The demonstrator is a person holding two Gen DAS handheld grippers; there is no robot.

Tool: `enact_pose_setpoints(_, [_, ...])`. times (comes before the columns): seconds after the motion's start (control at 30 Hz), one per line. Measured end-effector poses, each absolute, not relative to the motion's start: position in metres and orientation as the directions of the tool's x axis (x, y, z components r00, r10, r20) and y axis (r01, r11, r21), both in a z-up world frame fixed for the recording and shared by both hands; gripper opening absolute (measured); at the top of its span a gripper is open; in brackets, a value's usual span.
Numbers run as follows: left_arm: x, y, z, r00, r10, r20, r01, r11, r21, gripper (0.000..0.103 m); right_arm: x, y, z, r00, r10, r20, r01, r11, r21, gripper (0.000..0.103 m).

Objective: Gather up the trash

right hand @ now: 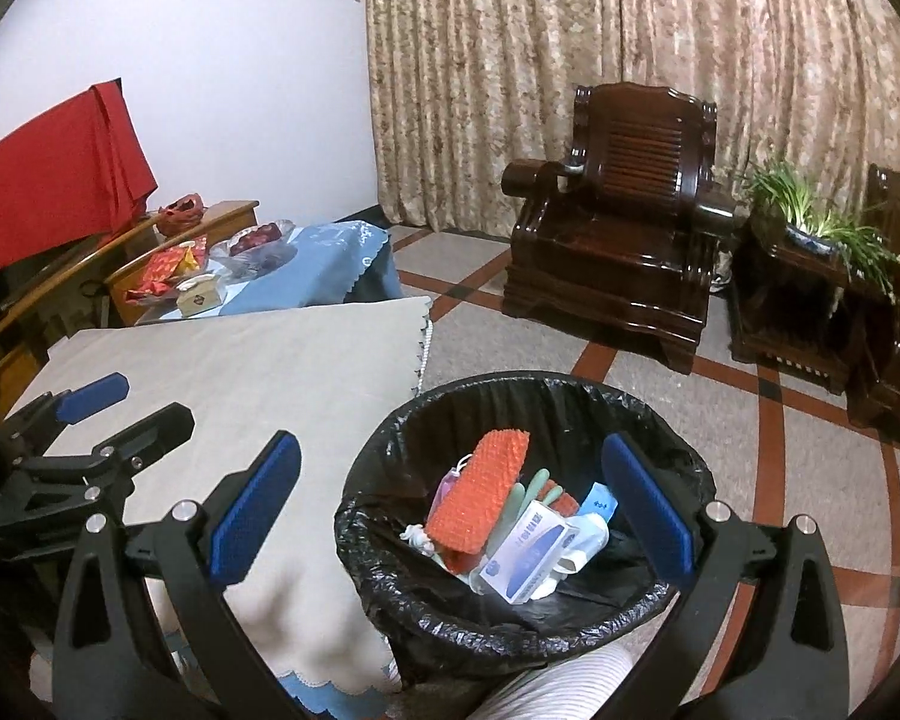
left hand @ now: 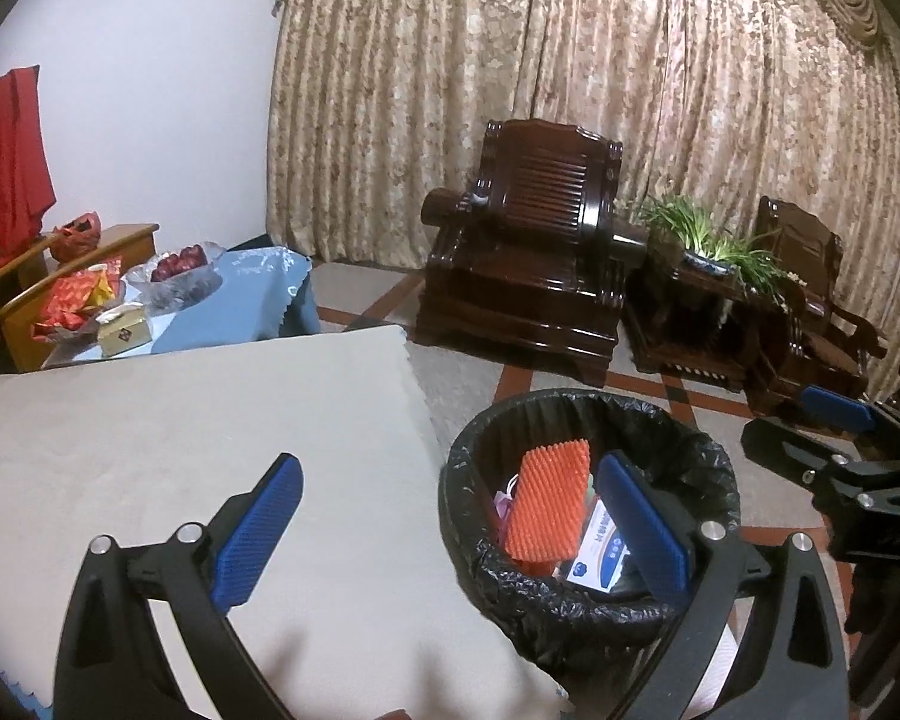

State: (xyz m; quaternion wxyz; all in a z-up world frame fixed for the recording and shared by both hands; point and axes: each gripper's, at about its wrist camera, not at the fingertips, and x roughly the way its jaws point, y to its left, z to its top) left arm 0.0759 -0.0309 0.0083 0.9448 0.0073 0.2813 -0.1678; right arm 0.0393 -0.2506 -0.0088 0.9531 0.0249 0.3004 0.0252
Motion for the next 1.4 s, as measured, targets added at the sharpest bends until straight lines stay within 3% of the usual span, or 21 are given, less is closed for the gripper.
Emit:
enact_pose_setpoints(0.53, [0.06, -0.024, 0.021, 0.818, -0.293, -0.495, 0.305, 0.951, -0.06, 0.097, 0.03, -0.237, 0.004, 0.832, 0.076, -0.55, -0.058, 0.997, 0.05, 0.098])
enact_pose_setpoints(1.4, [0.058, -0.022, 0.021, 0.817, -0.285, -0.502, 0.297, 0.953, -0.057, 0.097, 0.029, -0.235, 0.003, 0.832, 0.075, -0.55, -0.058, 0.997, 0.049, 0.098])
